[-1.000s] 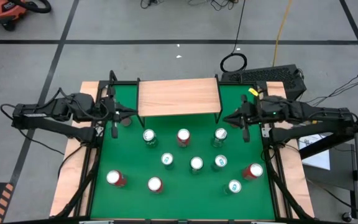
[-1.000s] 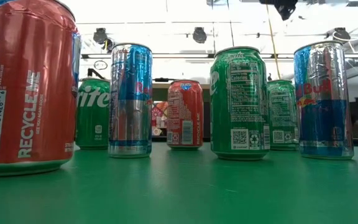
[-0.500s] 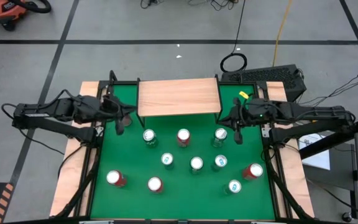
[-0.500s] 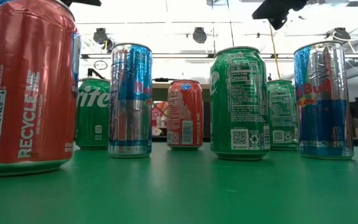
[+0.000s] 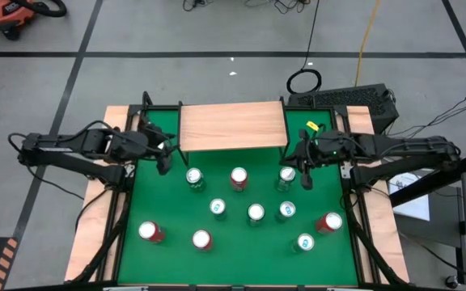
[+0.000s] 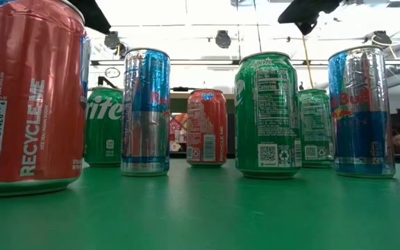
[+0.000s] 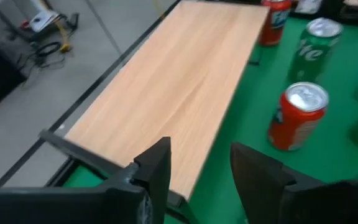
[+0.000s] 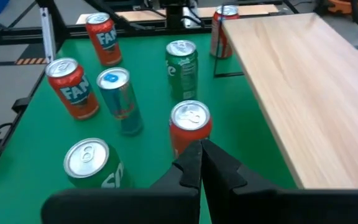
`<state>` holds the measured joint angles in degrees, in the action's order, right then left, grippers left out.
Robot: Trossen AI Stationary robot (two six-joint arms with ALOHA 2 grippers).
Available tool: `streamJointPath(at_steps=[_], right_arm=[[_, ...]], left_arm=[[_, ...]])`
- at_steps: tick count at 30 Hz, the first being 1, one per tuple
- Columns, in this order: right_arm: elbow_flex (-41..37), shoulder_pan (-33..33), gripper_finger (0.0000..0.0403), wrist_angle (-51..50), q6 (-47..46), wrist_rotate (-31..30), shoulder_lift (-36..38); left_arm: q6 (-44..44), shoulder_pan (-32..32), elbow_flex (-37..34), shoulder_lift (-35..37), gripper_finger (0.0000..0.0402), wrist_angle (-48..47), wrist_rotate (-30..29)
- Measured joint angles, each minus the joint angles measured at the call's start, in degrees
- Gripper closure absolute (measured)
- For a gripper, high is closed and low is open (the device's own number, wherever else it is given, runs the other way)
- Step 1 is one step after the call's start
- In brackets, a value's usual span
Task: Place canned beverage on shelf
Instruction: Put the red soda can on the shelf
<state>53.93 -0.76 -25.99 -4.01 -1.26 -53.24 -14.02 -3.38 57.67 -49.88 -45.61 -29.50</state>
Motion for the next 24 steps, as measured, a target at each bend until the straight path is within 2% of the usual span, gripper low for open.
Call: streamJointPath(at_steps=[4, 8, 15, 20, 24], right_arm=[[0.0, -1.4, 0.0403, 0.1, 0.2, 0.0, -0.7], [0.0, -2.3, 0.0403, 0.4, 0.2, 0.0, -1.4], [0.0, -3.5, 0.0403, 0.5, 0.3, -0.1, -1.5], [0.0, -3.6, 0.0403, 0.5, 0.7, -0.1, -1.5], [0.0, -3.6, 0.0403, 0.4, 1.2, -0.2, -1.5]], left_arm=[[-5.0, 1.8, 0.0, -1.2, 0.0217, -1.6, -1.9], [-9.1, 5.3, 0.0, -1.6, 0.0191, -7.1, 1.3], [-9.6, 8.4, 1.6, -1.6, 0.0146, -15.1, 1.7], [-13.0, 11.8, 2.2, -2.9, 0.0135, -21.7, 0.5], [-15.6, 15.0, 2.2, -4.9, 0.0134, -27.1, 2.3]])
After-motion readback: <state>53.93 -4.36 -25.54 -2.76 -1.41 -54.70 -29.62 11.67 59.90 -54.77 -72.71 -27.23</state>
